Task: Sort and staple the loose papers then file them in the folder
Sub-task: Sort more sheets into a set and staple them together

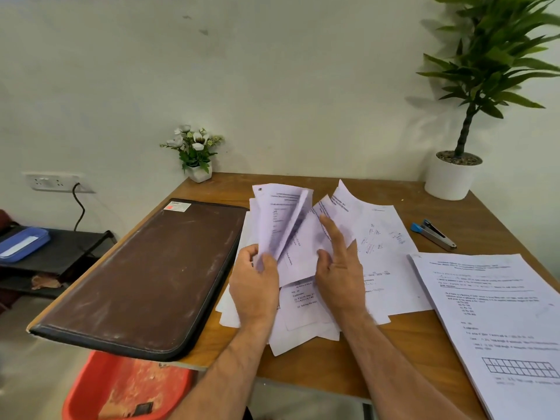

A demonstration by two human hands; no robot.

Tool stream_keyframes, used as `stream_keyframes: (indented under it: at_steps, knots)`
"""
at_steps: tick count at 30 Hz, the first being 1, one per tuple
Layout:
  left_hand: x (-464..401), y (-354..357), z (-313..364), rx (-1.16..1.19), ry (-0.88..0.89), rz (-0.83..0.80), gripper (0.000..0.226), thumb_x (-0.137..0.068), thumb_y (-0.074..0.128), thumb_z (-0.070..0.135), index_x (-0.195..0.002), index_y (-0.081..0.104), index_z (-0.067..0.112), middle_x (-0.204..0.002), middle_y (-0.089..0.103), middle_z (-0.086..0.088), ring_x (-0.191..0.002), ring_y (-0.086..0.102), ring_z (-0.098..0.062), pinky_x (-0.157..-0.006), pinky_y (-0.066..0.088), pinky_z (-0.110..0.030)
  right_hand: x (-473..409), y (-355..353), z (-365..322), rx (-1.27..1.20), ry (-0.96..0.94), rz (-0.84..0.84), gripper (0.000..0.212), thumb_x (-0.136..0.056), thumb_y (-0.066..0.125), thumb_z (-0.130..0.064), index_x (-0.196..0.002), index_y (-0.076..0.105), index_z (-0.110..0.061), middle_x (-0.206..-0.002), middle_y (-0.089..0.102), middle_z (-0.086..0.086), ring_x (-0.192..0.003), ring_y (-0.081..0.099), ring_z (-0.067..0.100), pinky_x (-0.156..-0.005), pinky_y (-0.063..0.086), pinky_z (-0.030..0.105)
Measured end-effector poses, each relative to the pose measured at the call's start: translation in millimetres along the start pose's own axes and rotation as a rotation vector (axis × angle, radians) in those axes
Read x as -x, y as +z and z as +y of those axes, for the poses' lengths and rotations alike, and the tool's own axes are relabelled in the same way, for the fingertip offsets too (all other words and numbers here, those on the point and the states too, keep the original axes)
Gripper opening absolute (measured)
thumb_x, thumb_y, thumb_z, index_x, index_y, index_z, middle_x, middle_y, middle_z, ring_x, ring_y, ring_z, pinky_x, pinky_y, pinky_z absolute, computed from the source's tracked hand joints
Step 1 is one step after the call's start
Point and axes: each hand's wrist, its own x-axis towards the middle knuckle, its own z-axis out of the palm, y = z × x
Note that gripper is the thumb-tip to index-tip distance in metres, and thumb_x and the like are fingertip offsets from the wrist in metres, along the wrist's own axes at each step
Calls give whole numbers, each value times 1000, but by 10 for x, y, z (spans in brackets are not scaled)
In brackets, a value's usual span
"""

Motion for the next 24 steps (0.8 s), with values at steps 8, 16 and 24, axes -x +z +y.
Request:
stream_keyframes:
  at_steps: [8,16,24]
  knots:
    - [-36,12,-3,-81,44,-97,65,-73,86,52,-124,52,30,-109,58,13,-97,64,-10,-74,62,-29,-31,-8,-42,-46,53,15,69,-90,45,-70,-143,44,-26,-144,51,-1,-125,53,17,-92,50,30]
    - [8,-5,40,-36,102,1,27,-101,57,39,-115,67,18,-110,66,6,-99,63,-12,-67,45,-9,-42,62,52,-90,182,37,39,-95,61,-35,-128,48,-21,-118,68,-8,-88,70,13,-71,63,31]
    - [125,24,61,-265,330,-84,34,-98,60,44,-116,76,21,-118,72,9,-107,64,-10,-88,59,-31,6,-26,-13,-249,109,98,74,-87,54,-70,-142,26,-29,-119,55,-14,-71,68,6,-53,52,12]
